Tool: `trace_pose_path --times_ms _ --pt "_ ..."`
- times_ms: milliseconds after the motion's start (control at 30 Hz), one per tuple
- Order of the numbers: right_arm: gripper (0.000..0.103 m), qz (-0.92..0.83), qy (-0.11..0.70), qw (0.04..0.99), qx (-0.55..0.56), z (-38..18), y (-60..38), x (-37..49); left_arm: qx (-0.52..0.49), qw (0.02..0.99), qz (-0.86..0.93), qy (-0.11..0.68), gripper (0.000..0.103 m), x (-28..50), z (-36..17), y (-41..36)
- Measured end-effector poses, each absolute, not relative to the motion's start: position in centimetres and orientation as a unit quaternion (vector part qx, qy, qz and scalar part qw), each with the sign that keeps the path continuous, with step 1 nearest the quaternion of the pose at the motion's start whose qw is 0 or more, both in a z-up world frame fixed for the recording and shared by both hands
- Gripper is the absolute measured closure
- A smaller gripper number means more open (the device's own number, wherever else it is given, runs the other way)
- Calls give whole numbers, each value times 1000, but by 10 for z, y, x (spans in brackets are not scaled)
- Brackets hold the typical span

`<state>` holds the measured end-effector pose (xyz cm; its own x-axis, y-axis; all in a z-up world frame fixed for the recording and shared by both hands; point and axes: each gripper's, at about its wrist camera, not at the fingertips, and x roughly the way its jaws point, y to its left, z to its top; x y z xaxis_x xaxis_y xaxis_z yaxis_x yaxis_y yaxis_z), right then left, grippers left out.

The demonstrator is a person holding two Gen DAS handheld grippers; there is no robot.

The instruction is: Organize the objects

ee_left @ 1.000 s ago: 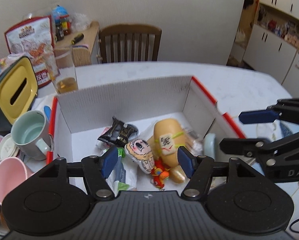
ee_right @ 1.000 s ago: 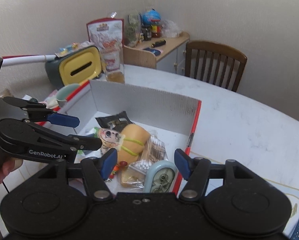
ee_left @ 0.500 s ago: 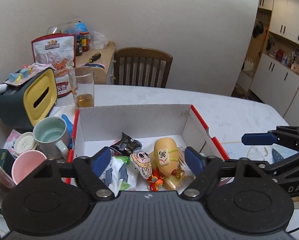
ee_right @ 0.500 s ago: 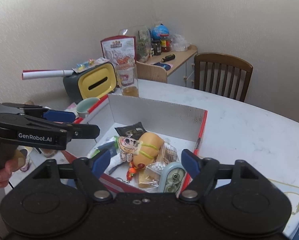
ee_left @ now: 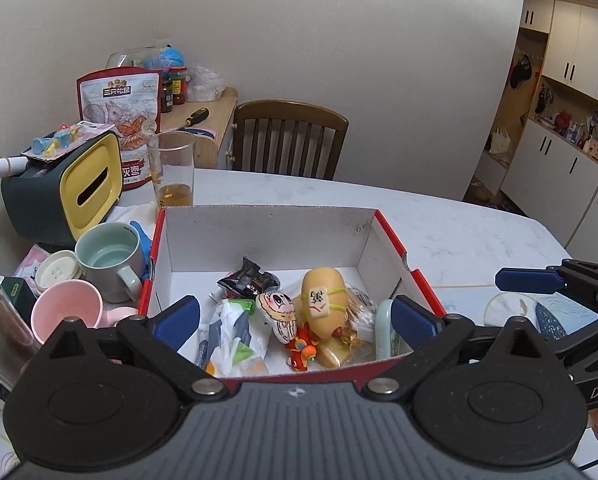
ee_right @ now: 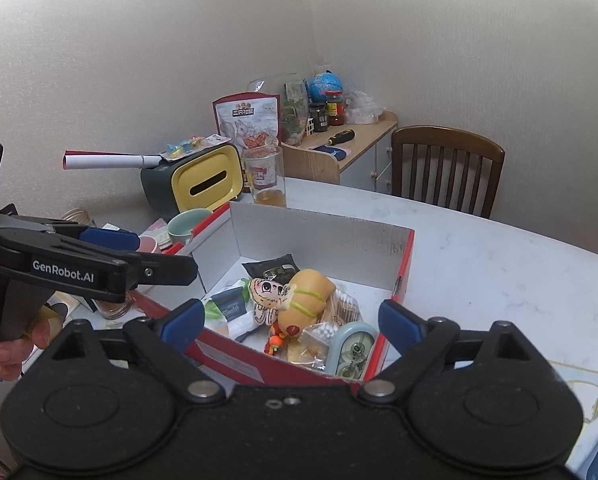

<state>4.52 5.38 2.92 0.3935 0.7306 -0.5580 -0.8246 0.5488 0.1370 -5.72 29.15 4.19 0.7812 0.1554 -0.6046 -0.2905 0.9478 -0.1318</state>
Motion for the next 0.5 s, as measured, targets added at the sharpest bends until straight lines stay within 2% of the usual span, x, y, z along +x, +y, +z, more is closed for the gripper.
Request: trace_pose_path --times_ms 500 --pt "8 457 295 836 -71 23 42 41 -97 940 130 299 1 -67 41 279"
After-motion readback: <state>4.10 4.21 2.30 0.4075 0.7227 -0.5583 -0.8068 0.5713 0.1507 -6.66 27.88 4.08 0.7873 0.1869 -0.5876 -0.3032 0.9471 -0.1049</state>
